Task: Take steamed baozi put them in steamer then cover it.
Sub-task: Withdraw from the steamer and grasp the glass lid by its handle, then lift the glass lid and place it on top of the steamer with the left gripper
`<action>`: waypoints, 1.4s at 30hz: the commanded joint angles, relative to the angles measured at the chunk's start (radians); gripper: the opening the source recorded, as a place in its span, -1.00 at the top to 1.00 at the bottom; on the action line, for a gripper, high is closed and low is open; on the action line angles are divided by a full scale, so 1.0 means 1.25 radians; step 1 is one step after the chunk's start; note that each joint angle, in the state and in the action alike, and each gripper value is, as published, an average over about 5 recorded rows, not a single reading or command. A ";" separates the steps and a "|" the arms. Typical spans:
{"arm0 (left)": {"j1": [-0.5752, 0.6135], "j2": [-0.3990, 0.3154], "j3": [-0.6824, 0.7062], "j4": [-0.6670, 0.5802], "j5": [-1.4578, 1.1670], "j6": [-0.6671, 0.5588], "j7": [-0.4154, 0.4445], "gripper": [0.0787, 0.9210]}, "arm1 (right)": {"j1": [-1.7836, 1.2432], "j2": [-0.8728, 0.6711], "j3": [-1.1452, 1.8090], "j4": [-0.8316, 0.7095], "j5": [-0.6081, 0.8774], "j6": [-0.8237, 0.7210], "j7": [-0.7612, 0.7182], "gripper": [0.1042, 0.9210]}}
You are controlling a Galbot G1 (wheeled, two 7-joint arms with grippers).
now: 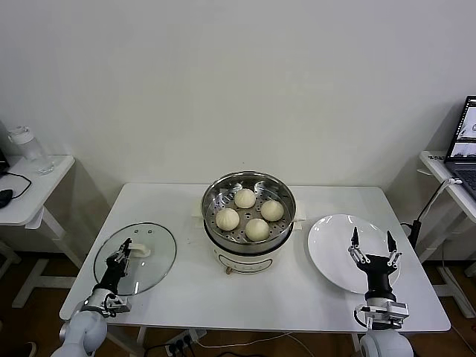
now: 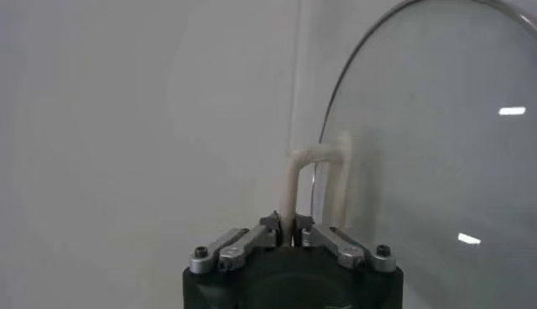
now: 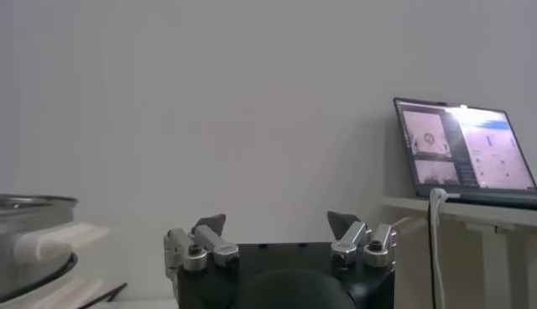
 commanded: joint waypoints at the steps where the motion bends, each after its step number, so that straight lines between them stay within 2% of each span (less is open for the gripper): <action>1: 0.007 0.002 -0.005 -0.025 -0.006 -0.022 -0.013 0.71 | 0.002 0.000 -0.001 -0.004 -0.002 0.001 -0.001 -0.76; 6: 0.041 0.018 -0.023 -0.114 -0.032 -0.010 -0.023 0.71 | 0.005 0.001 -0.004 -0.005 -0.003 0.002 -0.002 -0.76; 13: 0.115 0.059 -0.066 -0.330 -0.089 0.067 -0.009 0.73 | 0.009 0.004 -0.008 -0.009 -0.005 0.004 -0.002 -0.76; 20: 0.150 0.081 -0.083 -0.550 -0.130 0.150 0.041 0.73 | 0.006 0.004 -0.002 -0.005 -0.005 0.006 -0.001 -0.76; 26: 0.130 0.085 -0.003 -0.687 -0.124 0.228 0.105 0.73 | 0.004 0.002 0.005 -0.002 -0.003 0.009 -0.001 -0.76; 35: 0.007 0.075 0.232 -0.732 -0.083 0.385 0.217 0.73 | 0.008 -0.008 0.009 -0.009 0.001 -0.005 0.000 -0.76; 42: -0.109 0.005 0.389 -0.682 -0.050 0.480 0.274 0.73 | 0.025 -0.011 0.004 -0.020 0.002 -0.048 -0.001 -0.76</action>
